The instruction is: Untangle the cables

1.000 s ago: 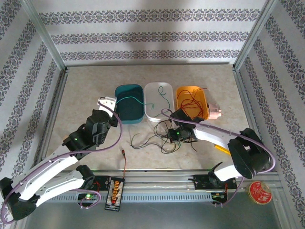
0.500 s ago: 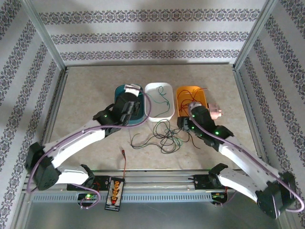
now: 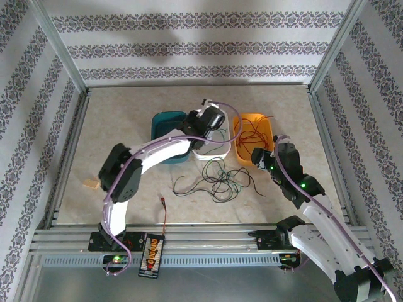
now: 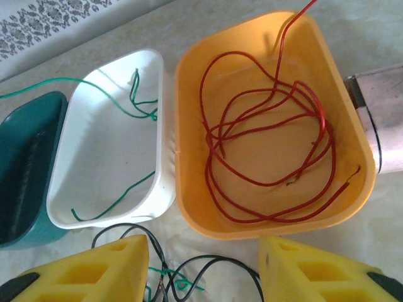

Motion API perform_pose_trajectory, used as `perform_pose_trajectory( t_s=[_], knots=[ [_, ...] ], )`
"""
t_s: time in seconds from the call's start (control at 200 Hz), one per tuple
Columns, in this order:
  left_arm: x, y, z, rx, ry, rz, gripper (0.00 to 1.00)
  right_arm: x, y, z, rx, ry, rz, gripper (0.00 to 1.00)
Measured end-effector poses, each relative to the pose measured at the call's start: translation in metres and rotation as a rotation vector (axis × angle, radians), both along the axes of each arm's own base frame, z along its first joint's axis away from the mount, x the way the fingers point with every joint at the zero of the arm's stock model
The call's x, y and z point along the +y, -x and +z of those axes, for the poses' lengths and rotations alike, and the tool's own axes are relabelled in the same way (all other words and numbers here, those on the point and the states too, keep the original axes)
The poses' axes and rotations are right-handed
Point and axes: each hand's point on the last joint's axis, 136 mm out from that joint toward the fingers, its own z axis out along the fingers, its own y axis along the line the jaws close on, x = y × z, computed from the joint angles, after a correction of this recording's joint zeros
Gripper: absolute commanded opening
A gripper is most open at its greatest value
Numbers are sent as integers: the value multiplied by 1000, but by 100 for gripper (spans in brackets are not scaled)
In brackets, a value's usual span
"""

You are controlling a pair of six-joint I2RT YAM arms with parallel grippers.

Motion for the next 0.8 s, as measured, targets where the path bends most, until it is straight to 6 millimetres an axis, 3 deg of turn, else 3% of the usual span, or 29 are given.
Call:
perform_pose_trajectory(
  t_s=[0.13,0.25,0.49,0.8],
  knots=[
    [-11,-13,-27,45,-68,-9,0,4,2,-1,6,-9,20,49],
    [-19,-16,-39,84,-75,-31,0,6,3,-2,13,-6,38,49],
    [-27,-9,-50,152,-14,-58,0,8,6,-5,25,1,62,49],
    [-24,6,-87,254,23,-48,0,7,7,-7,36,2,66,49]
  ],
)
